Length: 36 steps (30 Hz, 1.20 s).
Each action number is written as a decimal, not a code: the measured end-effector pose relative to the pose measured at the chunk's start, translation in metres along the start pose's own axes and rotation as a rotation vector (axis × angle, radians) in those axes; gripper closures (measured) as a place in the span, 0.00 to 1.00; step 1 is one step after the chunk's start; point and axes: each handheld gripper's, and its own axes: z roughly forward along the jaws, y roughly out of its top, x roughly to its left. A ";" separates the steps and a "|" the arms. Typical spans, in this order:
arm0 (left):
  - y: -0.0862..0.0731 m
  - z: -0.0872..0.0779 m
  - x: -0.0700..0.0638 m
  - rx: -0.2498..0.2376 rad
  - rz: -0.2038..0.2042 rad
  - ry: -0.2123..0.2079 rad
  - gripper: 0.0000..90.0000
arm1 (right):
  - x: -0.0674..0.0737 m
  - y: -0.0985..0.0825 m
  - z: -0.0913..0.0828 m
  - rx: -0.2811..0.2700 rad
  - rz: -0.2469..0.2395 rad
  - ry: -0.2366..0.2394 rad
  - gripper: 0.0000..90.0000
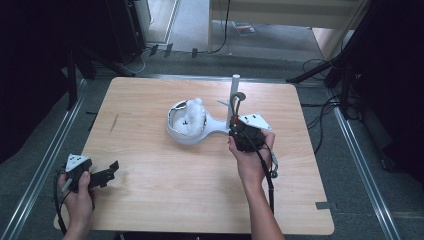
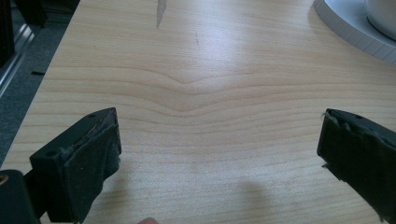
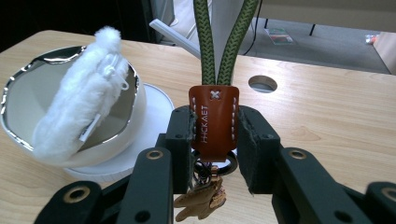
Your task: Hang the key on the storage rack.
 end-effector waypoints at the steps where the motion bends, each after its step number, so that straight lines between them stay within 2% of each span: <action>1: 0.000 0.000 0.000 0.000 0.000 0.000 0.00 | 0.000 0.000 0.002 0.001 -0.001 -0.002 0.77; 9: 0.000 0.000 0.000 0.001 -0.003 -0.002 0.00 | 0.001 0.002 0.021 0.029 -0.006 -0.009 0.76; 18: 0.000 0.000 0.001 0.000 -0.005 -0.004 0.00 | -0.002 -0.002 0.034 0.003 -0.002 -0.012 0.73; 22: 0.000 0.000 0.000 0.000 -0.004 -0.003 0.00 | -0.003 -0.003 0.034 -0.022 0.009 -0.004 0.61; 30: 0.000 0.000 0.000 0.003 -0.005 -0.003 0.00 | -0.008 -0.009 0.028 -0.045 0.011 0.011 0.54; 32: 0.000 0.000 0.000 0.002 -0.005 -0.003 0.00 | -0.010 -0.012 0.026 -0.055 0.003 0.010 0.46; 34: 0.000 0.000 0.000 -0.001 -0.005 -0.002 0.00 | -0.012 -0.014 0.024 -0.059 -0.019 -0.025 0.33; 36: 0.000 0.000 0.000 0.000 -0.002 -0.001 0.00 | -0.014 -0.017 0.020 -0.048 -0.027 -0.044 0.28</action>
